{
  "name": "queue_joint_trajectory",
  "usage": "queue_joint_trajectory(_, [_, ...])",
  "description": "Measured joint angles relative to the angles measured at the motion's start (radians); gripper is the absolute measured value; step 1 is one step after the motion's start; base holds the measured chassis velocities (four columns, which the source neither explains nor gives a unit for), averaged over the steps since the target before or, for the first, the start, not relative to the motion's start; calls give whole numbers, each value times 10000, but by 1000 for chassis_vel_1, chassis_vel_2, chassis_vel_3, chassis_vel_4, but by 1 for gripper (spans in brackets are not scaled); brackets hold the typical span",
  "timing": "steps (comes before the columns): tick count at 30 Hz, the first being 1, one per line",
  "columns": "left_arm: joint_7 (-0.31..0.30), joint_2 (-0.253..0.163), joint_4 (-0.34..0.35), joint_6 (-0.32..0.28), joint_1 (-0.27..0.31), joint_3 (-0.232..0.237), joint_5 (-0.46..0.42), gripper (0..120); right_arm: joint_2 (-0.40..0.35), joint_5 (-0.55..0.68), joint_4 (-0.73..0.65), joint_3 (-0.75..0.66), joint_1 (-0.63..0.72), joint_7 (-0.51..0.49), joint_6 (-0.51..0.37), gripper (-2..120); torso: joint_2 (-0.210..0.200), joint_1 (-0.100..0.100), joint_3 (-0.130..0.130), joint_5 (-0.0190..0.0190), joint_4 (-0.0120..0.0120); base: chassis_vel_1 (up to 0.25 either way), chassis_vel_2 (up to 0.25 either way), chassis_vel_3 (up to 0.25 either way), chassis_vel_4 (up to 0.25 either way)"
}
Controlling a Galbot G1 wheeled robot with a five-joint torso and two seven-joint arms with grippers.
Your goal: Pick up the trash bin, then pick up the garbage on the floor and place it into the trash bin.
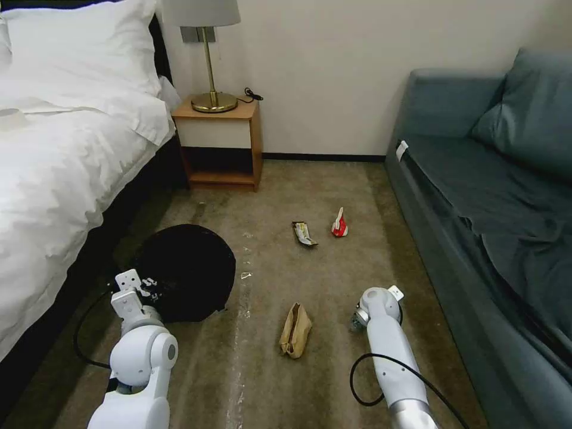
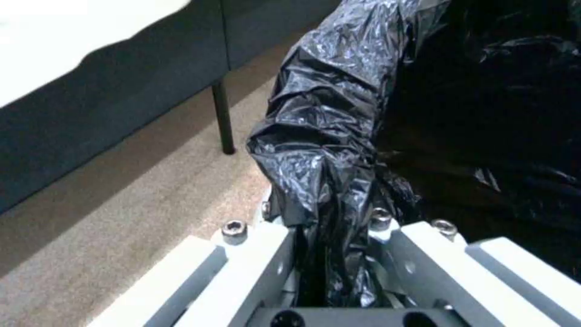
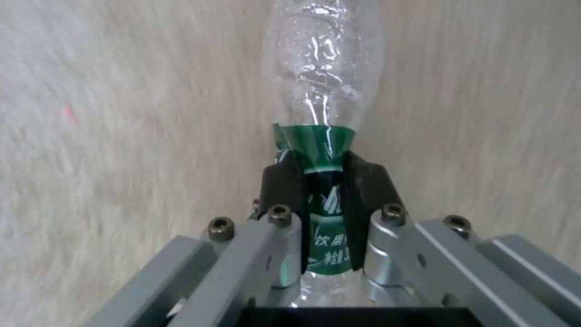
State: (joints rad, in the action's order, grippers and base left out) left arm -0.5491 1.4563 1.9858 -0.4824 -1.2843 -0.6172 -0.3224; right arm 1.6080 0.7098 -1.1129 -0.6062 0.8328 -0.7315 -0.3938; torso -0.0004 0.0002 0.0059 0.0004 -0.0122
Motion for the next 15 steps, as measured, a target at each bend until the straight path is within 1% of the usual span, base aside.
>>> queue_joint_trajectory(1, [0, 0, 0, 0, 0, 0, 0, 2, 0, 0, 0, 0, 0, 0, 0, 10, 0, 0, 0, 0, 0, 0, 0, 0, 0])
queue_joint_trajectory(2, [11, -12, -63, 0, 10, 43, -59, 2, -16, -1558, -295, 348, 203, 935, 1041, 10, 0, 0, -1, -5, -1, 0, 0, 0, 0])
queue_joint_trajectory(3, [45, -14, -112, 0, 35, 72, -109, 2, -123, -2247, -558, 642, 320, 1480, 1616, 10, 0, 0, -1, -3, 0, 0, 0, 0, 0])
queue_joint_trajectory(4, [47, -7, -165, 6, 58, 89, -133, 2, -356, -2688, -939, 988, 426, 1883, 2087, 10, 0, 0, -1, -2, 0, 0, 0, 0, 0])
queue_joint_trajectory(5, [47, -7, -165, 6, 58, 89, -133, 2, -356, -2688, -939, 988, 426, 1883, 2087, 10, 0, 0, -1, -2, 0, 0, 0, 0, 0])
queue_joint_trajectory(7, [49, 33, -315, 32, 90, 211, -154, 2, -846, -2652, -1979, 1828, 554, 2233, 2518, 10, 0, 0, -3, -9, 0, 0, 0, 0, 0])
queue_joint_trajectory(8, [49, 33, -315, 32, 90, 211, -154, 2, -846, -2652, -1979, 1828, 554, 2233, 2518, 10, 0, 0, -3, -9, 0, 0, 0, 0, 0])
queue_joint_trajectory(10, [119, 64, -459, 76, 163, 428, -215, 2, -1051, -2385, -2721, 2623, 577, 2372, 2753, 10, 1, 0, -3, -8, -1, 0, 0, 0, 0])
queue_joint_trajectory(11, [119, 64, -459, 76, 163, 428, -215, 2, -1051, -2385, -2721, 2623, 577, 2372, 2753, 10, 1, 0, -3, -8, -1, 0, 0, 0, 0])
queue_joint_trajectory(12, [143, 63, -533, 112, 213, 529, -279, 2, -1113, -2314, -2999, 3018, 581, 2462, 2877, 10, 0, 0, -4, -6, 0, 0, 0, 0, 0])
queue_joint_trajectory(13, [196, 60, -732, 150, 337, 746, -469, 2, -1202, -2264, -3443, 3754, 608, 2675, 3088, 10, 0, 0, -3, -7, 0, 0, 0, 0, 0])
queue_joint_trajectory(14, [196, 60, -732, 150, 337, 746, -469, 2, -1202, -2264, -3443, 3754, 608, 2675, 3088, 10, 0, 0, -3, -7, 0, 0, 0, 0, 0])
queue_joint_trajectory(15, [216, 87, -853, 138, 421, 848, -612, 2, -1238, -2312, -3795, 4391, 625, 2900, 3258, 10, 0, 0, -3, -9, 1, 0, 0, 0, 0])
